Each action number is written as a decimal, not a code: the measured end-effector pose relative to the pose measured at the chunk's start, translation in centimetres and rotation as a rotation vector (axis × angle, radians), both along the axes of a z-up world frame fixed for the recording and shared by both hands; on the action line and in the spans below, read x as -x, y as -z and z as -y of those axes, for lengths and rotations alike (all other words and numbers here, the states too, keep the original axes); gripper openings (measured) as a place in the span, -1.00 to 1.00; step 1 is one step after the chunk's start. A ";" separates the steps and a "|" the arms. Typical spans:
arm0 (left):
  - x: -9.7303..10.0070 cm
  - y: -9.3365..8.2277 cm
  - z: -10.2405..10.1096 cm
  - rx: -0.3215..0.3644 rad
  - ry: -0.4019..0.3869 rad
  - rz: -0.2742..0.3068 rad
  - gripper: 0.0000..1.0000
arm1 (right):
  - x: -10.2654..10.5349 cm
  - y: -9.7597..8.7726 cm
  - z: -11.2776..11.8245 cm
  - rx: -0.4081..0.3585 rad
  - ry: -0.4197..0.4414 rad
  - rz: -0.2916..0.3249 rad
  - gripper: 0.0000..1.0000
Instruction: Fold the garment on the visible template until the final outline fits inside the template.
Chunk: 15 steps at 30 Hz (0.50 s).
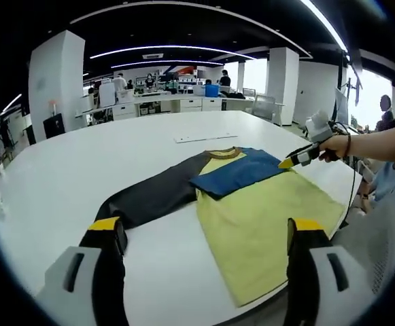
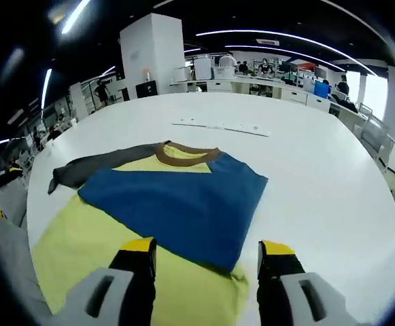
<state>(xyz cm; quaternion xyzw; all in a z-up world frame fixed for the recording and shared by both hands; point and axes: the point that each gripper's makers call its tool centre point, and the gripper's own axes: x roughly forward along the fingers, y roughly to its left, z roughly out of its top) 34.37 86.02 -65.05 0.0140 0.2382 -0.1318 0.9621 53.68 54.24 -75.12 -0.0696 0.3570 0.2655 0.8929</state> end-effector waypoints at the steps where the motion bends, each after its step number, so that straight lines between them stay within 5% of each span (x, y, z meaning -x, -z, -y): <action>1: 0.0 0.0 0.0 0.000 -0.001 0.001 0.95 | 0.1 0.2 0.2 0.006 -0.002 -0.001 0.09; 15: 0.2 -0.1 -0.6 -0.006 -0.023 -0.008 0.89 | 0.7 2.1 2.8 0.056 0.042 0.014 -0.67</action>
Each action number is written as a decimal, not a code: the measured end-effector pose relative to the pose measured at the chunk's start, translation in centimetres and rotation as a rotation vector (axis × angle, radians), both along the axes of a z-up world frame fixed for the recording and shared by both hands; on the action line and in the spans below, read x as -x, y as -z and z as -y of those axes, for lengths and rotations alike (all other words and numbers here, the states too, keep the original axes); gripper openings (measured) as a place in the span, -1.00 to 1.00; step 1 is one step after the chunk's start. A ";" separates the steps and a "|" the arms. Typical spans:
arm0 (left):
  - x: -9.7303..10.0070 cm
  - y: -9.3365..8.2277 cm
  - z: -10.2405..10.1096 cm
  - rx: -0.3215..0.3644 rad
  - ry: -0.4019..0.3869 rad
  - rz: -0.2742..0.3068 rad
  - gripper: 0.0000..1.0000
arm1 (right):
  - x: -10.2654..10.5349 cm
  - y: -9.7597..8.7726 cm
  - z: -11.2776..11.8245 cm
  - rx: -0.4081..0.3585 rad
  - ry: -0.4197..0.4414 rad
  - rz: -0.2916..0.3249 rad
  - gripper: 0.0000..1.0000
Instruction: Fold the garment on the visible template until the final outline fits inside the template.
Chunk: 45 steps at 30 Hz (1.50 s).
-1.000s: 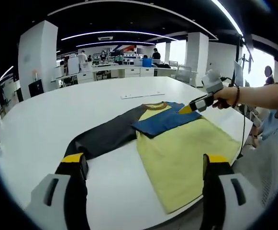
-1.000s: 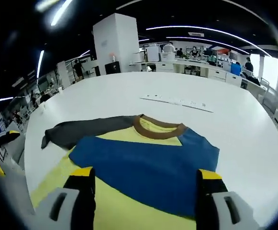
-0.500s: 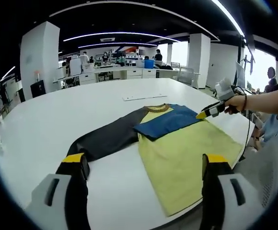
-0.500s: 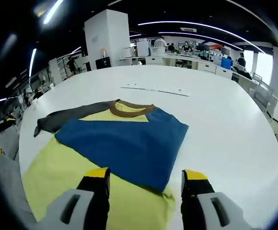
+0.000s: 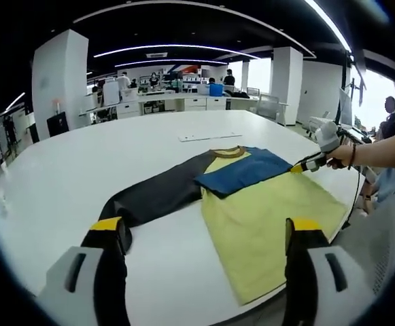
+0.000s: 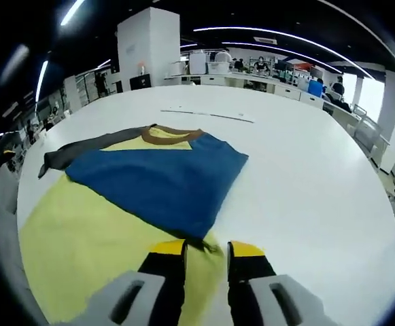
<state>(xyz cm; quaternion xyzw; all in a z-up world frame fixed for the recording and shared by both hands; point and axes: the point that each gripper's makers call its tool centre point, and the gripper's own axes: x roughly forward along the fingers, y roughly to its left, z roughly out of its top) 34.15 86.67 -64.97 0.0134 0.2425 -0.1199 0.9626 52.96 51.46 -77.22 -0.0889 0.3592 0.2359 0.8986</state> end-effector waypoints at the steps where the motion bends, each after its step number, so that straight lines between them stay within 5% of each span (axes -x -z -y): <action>1: 0.0 0.0 0.0 0.000 -0.002 0.000 0.89 | 0.0 0.1 0.1 0.000 0.006 0.002 -0.74; 15: 0.4 0.1 -0.7 0.005 -0.032 -0.011 0.76 | -0.6 0.1 0.0 -0.004 0.045 0.048 -1.00; 45: 0.6 0.8 -3.7 0.013 -0.107 -0.043 0.60 | -1.4 0.1 3.9 0.072 -0.003 0.019 -1.00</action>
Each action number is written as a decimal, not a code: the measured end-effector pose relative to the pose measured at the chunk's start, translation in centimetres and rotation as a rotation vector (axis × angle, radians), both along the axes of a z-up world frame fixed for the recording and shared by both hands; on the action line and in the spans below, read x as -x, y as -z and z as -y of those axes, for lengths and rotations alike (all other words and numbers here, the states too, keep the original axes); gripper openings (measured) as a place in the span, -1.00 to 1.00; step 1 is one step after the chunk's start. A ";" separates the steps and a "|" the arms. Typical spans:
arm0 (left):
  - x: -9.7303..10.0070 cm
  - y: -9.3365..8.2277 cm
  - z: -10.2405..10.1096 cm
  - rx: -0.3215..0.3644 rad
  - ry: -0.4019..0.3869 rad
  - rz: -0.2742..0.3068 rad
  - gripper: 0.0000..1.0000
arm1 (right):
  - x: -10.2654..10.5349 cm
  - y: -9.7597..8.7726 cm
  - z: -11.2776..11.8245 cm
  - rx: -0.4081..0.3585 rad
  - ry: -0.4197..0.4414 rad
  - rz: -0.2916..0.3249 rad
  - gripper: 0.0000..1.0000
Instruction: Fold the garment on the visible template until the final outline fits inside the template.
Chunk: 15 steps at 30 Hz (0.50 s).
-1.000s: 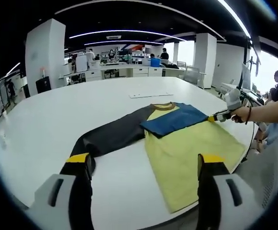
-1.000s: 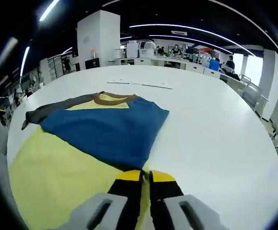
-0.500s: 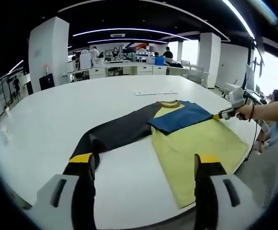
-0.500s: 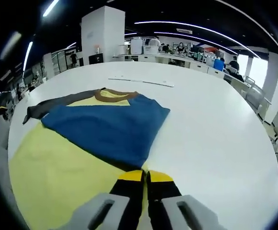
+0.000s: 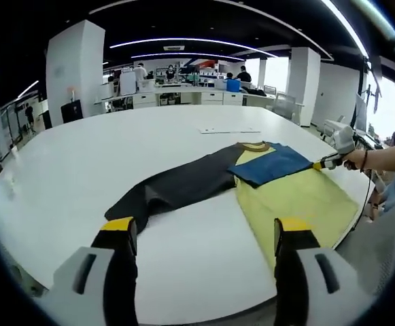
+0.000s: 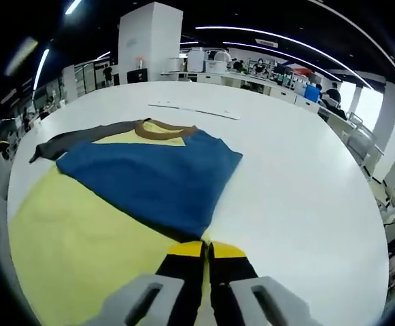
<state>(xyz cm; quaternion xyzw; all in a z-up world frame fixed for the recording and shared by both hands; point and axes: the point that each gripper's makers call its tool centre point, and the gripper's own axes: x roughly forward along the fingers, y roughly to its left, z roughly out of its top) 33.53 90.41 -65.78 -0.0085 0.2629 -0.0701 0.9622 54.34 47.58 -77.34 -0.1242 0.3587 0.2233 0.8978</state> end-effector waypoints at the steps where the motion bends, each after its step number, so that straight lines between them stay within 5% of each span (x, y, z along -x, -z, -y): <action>1: 0.0 0.0 -0.1 0.002 -0.001 0.000 0.60 | 0.0 0.0 0.0 -0.002 0.002 -0.001 -1.00; 8: -0.2 -0.2 -0.4 0.005 -0.009 0.004 0.58 | 0.1 -0.6 0.0 -0.059 0.023 0.011 -0.86; 15: -0.2 -0.1 -0.9 0.013 -0.029 -0.001 0.55 | 0.7 -2.8 -1.6 -0.175 -0.011 0.042 0.09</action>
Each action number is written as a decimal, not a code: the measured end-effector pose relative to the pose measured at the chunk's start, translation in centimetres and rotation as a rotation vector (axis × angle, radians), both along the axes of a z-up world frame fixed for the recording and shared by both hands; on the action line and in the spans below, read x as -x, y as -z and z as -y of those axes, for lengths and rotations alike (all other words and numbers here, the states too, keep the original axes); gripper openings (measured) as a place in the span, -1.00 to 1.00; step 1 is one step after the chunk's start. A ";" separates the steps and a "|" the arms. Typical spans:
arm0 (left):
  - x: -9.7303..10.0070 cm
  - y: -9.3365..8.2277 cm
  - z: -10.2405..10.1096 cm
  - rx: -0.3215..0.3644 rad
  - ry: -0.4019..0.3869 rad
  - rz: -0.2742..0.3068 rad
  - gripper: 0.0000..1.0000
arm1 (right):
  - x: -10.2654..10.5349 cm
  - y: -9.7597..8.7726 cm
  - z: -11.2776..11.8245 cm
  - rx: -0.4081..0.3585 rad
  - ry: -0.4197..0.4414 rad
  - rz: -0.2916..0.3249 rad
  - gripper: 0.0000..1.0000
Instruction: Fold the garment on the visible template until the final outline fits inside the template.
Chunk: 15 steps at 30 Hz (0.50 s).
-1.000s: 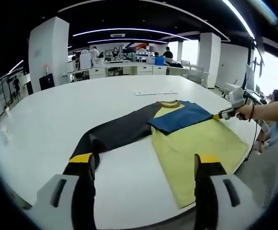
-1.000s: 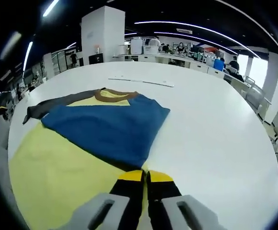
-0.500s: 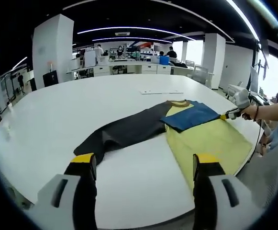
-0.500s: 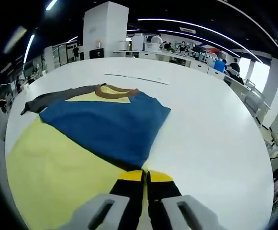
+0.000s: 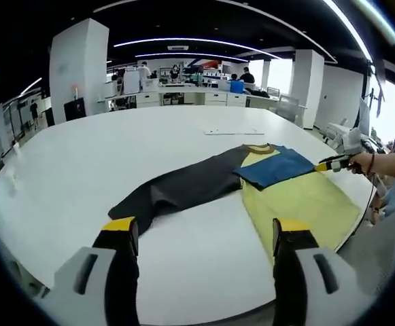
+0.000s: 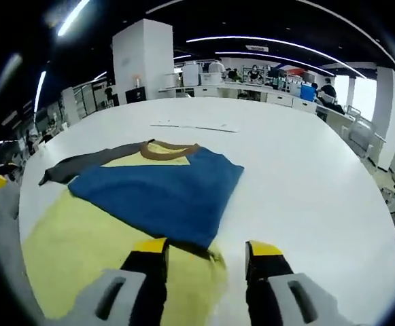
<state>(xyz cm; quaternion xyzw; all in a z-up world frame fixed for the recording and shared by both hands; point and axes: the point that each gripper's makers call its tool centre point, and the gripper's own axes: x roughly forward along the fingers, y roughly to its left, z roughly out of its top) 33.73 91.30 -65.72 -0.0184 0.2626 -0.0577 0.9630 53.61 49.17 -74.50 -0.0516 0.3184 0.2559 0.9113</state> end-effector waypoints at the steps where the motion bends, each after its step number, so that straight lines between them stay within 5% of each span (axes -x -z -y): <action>1: -0.1 0.1 -0.2 0.007 -0.008 -0.002 0.54 | 0.3 -0.4 -0.4 -0.001 -0.023 0.008 0.17; 7: -0.9 -0.1 -1.6 0.053 -0.056 0.011 0.47 | 2.4 -3.0 -2.8 -0.062 -0.143 0.034 0.62; 15: -2.3 -0.2 -5.2 0.071 -0.179 0.031 0.38 | 5.7 -6.1 -4.7 -0.119 -0.243 0.072 0.86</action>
